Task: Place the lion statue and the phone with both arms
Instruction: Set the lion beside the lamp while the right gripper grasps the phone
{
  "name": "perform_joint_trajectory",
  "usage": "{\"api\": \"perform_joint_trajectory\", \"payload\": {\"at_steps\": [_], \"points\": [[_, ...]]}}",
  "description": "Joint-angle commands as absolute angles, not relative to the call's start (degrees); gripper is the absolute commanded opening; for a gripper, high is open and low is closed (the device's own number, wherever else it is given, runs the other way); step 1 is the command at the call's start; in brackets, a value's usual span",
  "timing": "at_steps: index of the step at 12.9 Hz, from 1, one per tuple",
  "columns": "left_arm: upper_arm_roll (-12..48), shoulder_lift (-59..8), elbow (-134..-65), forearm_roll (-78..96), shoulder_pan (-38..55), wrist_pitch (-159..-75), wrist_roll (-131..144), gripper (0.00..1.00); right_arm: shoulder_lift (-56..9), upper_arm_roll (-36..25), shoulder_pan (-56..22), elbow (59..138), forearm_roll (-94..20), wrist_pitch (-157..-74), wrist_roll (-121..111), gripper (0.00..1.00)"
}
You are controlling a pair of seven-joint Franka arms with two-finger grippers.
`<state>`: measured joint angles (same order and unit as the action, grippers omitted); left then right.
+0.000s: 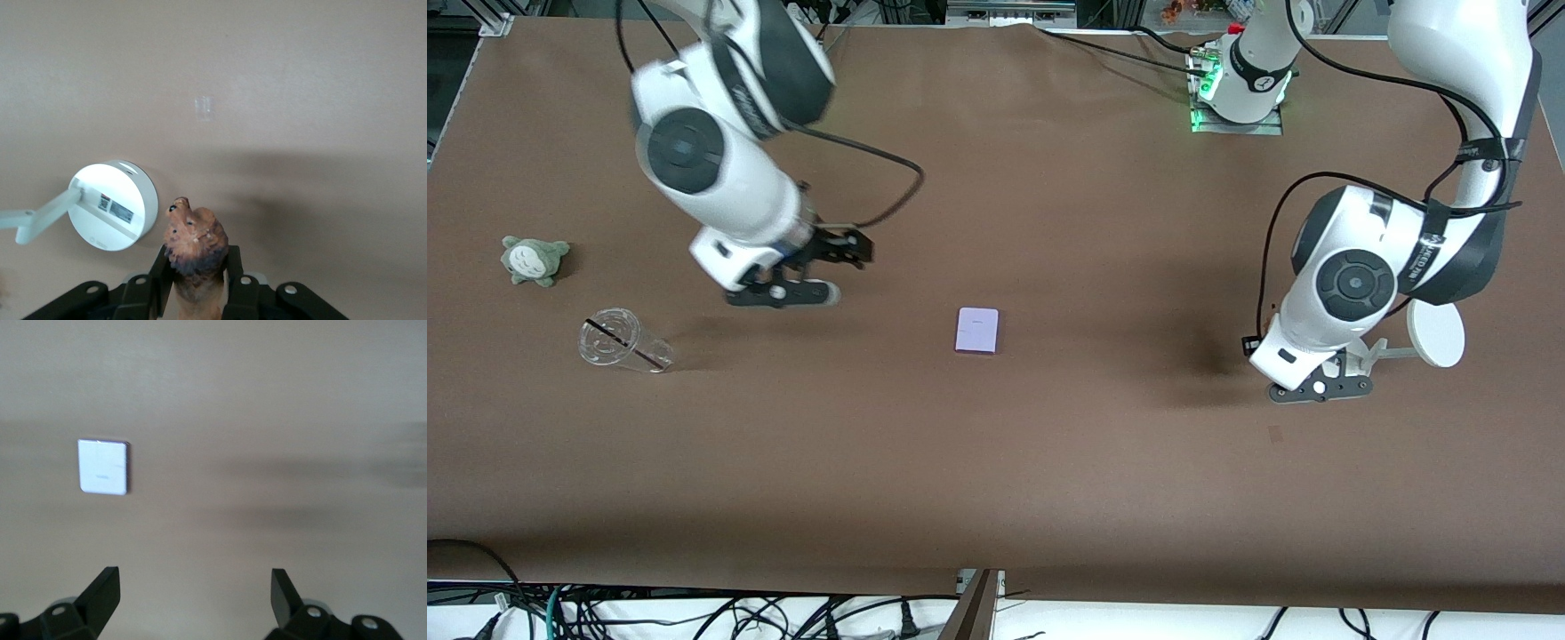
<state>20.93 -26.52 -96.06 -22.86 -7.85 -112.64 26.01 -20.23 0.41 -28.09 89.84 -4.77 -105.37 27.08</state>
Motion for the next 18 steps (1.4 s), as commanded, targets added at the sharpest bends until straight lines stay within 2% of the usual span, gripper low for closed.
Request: {"api": "perform_joint_trajectory", "payload": {"at_steps": [1, 4, 7, 10, 13, 16, 17, 18], "points": [[21.7, -25.1, -99.4, -22.1, -11.1, -116.9, 20.7, 0.07, -27.2, -0.1, -31.6, 88.2, -5.3, -112.3, 30.8, 1.0], [21.7, -25.7, -105.4, -18.3, -12.5, -125.8, 19.6, 0.07, -33.7, -0.1, -34.9, 87.5, -5.3, -121.3, 33.9, 1.0], [21.7, -27.4, -109.7, -18.3, -14.6, -133.8, 17.1, 0.08, -40.1, -0.1, -36.7, 82.8, -5.3, -123.0, 35.5, 1.0], [21.7, -28.4, -110.9, -18.3, -16.9, -135.5, 12.8, 0.1, -43.8, -0.1, -37.6, 79.6, -4.9, -123.9, 34.6, 1.0], [22.1, -30.3, -112.3, -18.2, -18.0, -140.4, 12.7, 0.1, -47.2, -0.1, -38.8, 79.3, -4.7, -128.9, 35.0, 1.0], [22.1, -31.5, -112.3, -18.2, -17.9, -141.0, 12.7, 0.12, -49.5, -0.2, -39.7, 79.1, -4.7, -131.9, 35.0, 1.0], [22.1, -31.6, -112.3, -18.2, -17.9, -141.0, 12.7, 0.21, -49.9, -0.2, -39.7, 78.6, -4.7, -131.9, 34.9, 1.0], [22.1, -32.0, -112.2, -18.2, -18.0, -140.9, 12.7, 0.57, -50.6, -0.2, -39.8, 78.0, -4.7, -131.9, 34.9, 1.0]]}}
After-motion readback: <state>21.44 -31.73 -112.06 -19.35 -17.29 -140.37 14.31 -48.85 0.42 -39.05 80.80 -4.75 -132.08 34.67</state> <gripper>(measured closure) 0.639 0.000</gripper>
